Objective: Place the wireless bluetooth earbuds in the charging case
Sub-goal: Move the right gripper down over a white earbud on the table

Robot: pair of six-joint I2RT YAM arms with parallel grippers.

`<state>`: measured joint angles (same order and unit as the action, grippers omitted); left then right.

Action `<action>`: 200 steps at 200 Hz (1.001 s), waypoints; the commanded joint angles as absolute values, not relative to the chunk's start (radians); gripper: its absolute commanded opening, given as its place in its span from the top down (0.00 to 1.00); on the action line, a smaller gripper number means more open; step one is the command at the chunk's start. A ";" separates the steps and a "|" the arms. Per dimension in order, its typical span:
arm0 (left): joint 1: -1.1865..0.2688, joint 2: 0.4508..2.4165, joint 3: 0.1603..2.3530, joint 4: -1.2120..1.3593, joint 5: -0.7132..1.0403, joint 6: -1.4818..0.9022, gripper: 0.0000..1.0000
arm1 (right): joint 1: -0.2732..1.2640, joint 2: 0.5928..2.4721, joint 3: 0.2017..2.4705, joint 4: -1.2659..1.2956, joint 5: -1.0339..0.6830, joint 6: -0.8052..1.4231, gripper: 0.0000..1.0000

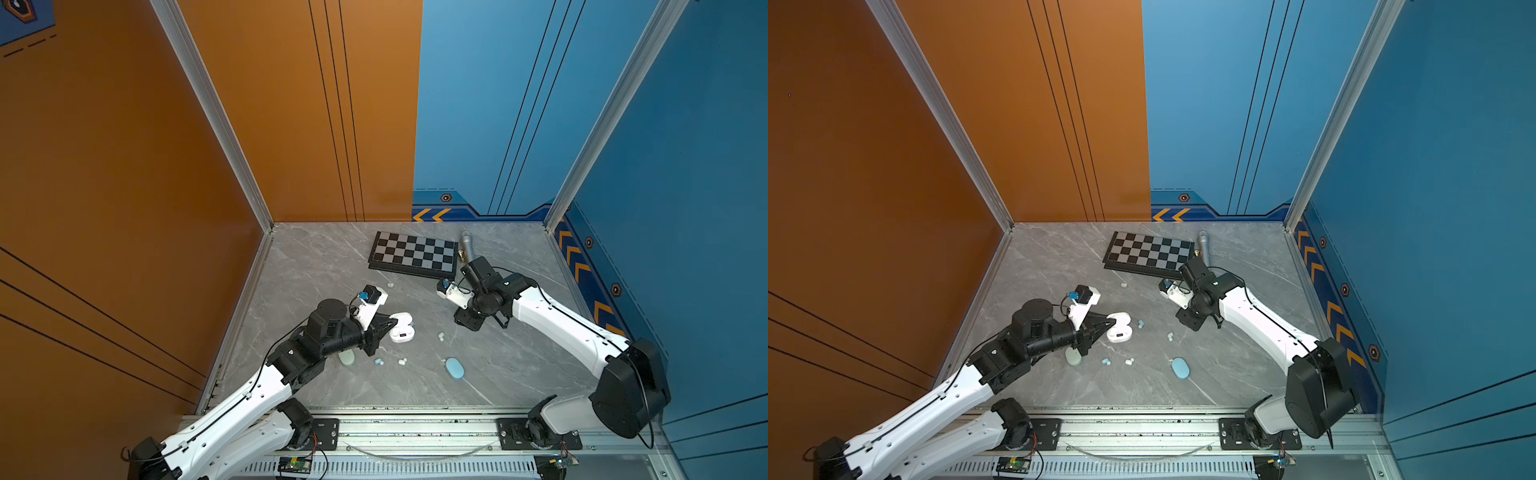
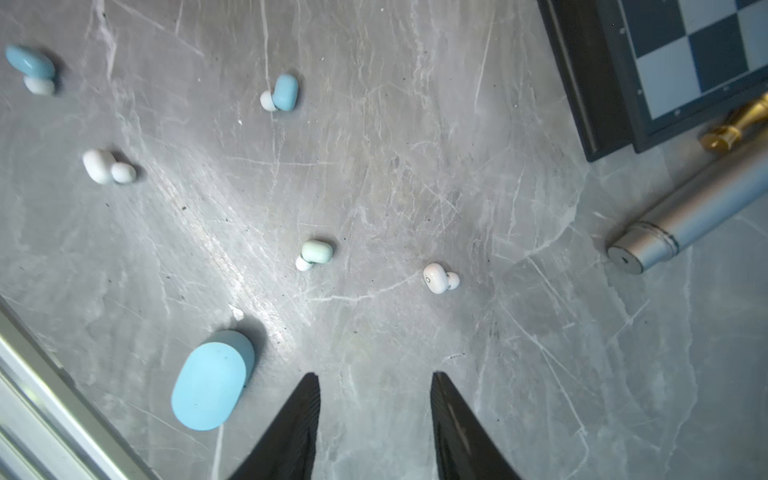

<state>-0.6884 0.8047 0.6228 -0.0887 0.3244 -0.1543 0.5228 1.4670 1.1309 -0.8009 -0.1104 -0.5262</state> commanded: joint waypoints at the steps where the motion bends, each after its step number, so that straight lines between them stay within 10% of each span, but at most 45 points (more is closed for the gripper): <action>1: -0.697 0.794 0.615 -0.054 0.365 -0.134 1.00 | 0.492 1.537 1.184 -0.784 -0.082 -0.725 0.54; 200: -0.718 0.835 0.638 -0.071 0.337 -0.123 1.00 | 0.444 1.872 1.248 -0.713 -0.062 -0.718 0.57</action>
